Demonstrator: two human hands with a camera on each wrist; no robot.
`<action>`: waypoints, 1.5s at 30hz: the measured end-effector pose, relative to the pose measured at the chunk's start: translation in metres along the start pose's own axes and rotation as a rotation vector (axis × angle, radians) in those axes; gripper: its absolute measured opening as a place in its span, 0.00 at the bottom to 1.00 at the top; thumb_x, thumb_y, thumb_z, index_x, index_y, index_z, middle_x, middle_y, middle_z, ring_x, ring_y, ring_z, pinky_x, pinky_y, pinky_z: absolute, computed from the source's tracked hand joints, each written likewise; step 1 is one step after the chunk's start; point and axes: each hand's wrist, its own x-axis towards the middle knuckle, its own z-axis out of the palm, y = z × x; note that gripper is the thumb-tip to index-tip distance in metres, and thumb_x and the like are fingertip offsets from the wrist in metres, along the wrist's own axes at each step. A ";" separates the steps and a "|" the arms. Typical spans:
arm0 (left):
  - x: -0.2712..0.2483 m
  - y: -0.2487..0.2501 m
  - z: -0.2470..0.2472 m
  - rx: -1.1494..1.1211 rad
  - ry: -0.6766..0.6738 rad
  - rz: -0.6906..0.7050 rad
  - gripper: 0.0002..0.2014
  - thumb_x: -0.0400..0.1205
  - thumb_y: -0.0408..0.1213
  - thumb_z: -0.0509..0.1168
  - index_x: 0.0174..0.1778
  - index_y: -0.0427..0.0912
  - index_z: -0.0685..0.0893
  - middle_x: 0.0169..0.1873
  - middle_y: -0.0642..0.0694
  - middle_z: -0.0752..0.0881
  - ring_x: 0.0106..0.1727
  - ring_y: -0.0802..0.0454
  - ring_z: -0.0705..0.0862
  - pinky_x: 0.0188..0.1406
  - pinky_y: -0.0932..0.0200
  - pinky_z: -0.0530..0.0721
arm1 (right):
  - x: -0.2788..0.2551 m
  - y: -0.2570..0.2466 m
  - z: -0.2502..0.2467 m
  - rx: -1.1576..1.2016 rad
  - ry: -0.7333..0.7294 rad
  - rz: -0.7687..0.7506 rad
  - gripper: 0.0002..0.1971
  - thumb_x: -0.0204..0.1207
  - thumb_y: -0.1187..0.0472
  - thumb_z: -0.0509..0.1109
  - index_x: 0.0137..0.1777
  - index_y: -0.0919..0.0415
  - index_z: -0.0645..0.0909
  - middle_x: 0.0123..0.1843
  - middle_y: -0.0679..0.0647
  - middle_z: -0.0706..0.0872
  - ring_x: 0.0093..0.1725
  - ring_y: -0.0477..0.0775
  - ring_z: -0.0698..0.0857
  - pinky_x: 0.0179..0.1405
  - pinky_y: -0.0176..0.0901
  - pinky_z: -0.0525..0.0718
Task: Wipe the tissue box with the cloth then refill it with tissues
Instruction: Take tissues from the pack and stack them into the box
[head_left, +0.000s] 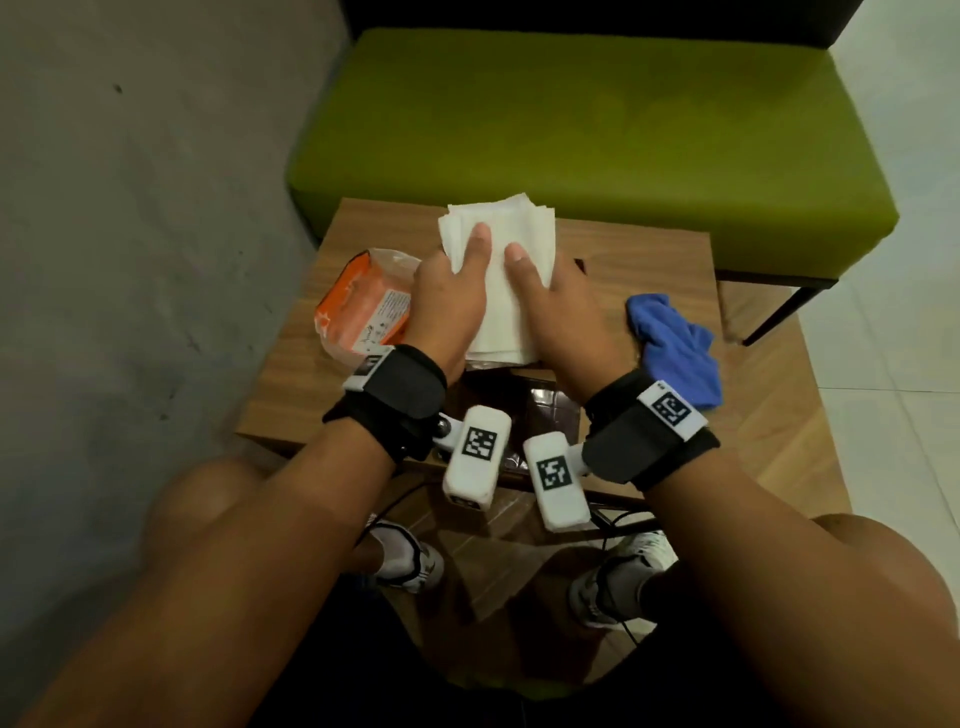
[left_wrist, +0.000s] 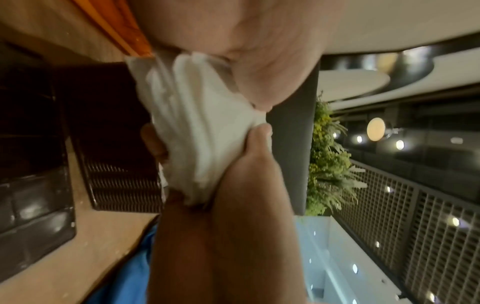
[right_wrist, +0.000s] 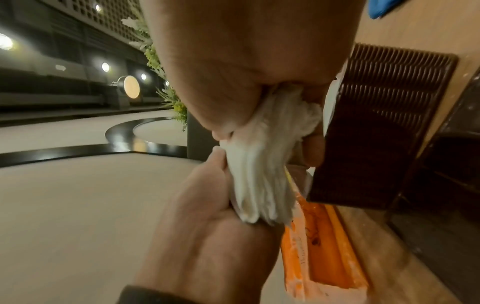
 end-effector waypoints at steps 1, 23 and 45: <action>0.001 -0.001 0.002 0.064 0.043 0.035 0.19 0.94 0.53 0.63 0.61 0.41 0.90 0.49 0.47 0.96 0.49 0.51 0.96 0.50 0.51 0.95 | 0.000 0.000 0.002 -0.011 0.035 -0.004 0.31 0.82 0.31 0.62 0.71 0.54 0.84 0.61 0.49 0.93 0.60 0.50 0.92 0.64 0.63 0.90; -0.008 0.019 -0.015 -0.354 -0.342 -0.235 0.38 0.90 0.67 0.59 0.82 0.37 0.81 0.72 0.37 0.90 0.73 0.43 0.90 0.71 0.44 0.90 | -0.014 -0.027 0.003 -0.742 -0.134 -0.449 0.22 0.83 0.51 0.73 0.76 0.50 0.79 0.56 0.52 0.77 0.50 0.54 0.82 0.42 0.50 0.80; -0.004 -0.001 -0.011 -0.345 -0.122 -0.187 0.18 0.98 0.45 0.58 0.75 0.39 0.84 0.67 0.37 0.93 0.68 0.39 0.93 0.74 0.34 0.88 | 0.008 -0.022 -0.019 0.090 -0.061 0.194 0.24 0.88 0.38 0.67 0.66 0.59 0.87 0.58 0.52 0.95 0.57 0.54 0.95 0.63 0.57 0.92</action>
